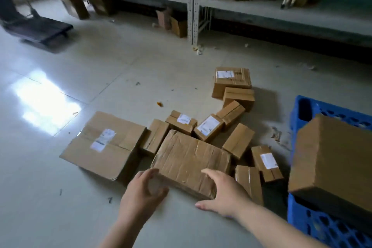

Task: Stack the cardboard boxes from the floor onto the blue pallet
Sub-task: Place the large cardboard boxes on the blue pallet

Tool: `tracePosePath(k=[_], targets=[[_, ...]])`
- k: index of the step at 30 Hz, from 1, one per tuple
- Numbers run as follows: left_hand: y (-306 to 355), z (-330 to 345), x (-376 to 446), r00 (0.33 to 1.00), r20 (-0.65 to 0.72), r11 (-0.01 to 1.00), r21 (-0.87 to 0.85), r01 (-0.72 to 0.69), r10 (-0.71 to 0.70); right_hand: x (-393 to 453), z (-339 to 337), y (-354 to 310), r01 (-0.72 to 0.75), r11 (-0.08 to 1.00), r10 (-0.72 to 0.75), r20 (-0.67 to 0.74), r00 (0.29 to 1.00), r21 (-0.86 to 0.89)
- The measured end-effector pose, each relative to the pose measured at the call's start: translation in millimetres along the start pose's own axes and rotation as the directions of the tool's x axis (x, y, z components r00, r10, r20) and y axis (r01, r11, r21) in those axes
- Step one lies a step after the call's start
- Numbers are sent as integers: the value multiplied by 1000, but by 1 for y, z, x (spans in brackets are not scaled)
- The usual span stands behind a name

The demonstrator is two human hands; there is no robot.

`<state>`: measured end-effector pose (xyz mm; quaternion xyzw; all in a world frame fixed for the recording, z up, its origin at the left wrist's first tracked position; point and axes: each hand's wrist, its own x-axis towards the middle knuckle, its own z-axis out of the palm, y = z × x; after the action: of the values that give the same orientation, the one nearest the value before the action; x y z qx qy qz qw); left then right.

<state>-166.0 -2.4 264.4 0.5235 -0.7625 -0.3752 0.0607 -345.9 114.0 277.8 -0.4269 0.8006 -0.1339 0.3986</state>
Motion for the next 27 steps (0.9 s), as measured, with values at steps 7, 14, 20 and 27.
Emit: tracePosePath(k=[7,14,20,27], targets=[[-140,-74,83,982,72,985,21,173,-174,113,83,-89,-89,996,88,66,994,21],[-251,-61,176,957,4,957,-2,291,-291,241,179,-107,-151,976,134,120,984,155],[-358,-55,304,950,-210,961,103,257,-232,357,293,-111,-222,896,203,89,975,385],[-496,-86,420,889,-303,899,167,404,-344,438,372,-111,-189,773,261,-32,965,606]])
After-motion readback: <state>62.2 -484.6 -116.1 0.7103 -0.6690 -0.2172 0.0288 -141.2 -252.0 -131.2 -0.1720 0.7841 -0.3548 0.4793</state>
